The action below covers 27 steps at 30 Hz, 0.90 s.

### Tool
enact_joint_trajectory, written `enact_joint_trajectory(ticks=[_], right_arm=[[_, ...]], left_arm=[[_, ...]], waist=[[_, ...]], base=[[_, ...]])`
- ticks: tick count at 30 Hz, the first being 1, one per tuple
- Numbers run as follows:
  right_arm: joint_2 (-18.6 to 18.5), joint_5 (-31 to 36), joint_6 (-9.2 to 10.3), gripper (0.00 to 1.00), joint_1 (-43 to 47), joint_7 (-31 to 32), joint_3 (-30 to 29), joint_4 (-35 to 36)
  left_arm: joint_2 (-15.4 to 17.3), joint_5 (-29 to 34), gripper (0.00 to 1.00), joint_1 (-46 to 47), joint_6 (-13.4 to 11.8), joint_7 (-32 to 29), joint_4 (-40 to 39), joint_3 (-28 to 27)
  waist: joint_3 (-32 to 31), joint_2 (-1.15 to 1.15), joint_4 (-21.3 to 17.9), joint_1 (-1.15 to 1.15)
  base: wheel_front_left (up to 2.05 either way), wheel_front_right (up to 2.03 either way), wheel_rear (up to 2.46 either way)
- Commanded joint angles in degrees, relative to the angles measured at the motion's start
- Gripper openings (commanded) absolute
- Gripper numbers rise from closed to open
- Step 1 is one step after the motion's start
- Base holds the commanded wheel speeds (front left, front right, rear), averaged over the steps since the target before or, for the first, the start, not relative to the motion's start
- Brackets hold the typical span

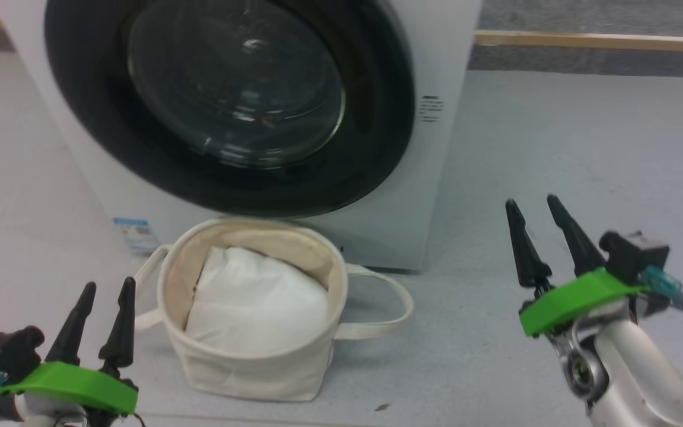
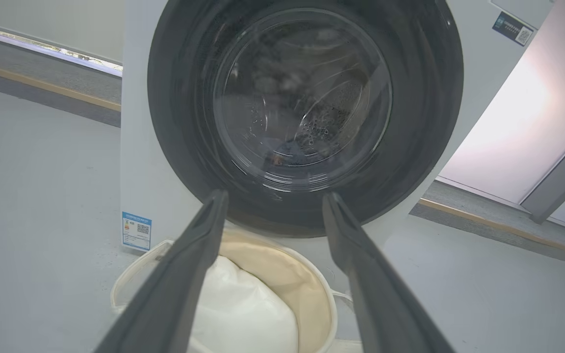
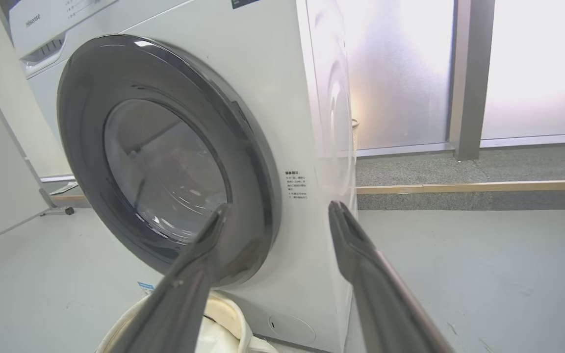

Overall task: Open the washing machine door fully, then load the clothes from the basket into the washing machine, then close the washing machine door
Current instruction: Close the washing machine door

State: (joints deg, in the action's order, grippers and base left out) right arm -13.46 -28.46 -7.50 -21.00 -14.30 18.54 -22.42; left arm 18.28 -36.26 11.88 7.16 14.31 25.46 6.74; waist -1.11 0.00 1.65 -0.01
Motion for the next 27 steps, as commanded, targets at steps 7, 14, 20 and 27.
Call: enact_joint_trajectory(ticks=[7,14,20,27], right_arm=[[0.44,0.18,0.01,1.00,6.01,-0.70,-1.97,5.21],[1.46,0.78,0.01,1.00,8.20,-0.70,-2.58,6.12],[1.86,1.15,0.01,1.00,8.70,-0.70,-2.90,6.04],[1.96,1.10,0.01,1.00,8.98,-0.70,-2.29,5.63]], left_arm=[[3.47,0.41,1.00,0.20,0.33,0.69,-2.41,-2.50],[2.46,2.65,1.00,-0.42,0.33,0.69,-2.69,-3.57],[1.95,3.57,1.00,-0.57,0.33,0.69,-2.90,-3.49],[1.99,3.74,1.00,-0.45,0.33,0.69,-3.09,-3.59]], waist=[[-2.20,0.00,-3.13,0.01],[-2.98,0.00,-3.20,0.01],[-3.33,0.00,-2.99,0.01],[-3.29,0.00,-2.55,0.01]], base=[[0.00,0.00,0.00],[0.00,0.00,0.00],[0.00,0.00,0.00],[0.00,0.00,0.00]])
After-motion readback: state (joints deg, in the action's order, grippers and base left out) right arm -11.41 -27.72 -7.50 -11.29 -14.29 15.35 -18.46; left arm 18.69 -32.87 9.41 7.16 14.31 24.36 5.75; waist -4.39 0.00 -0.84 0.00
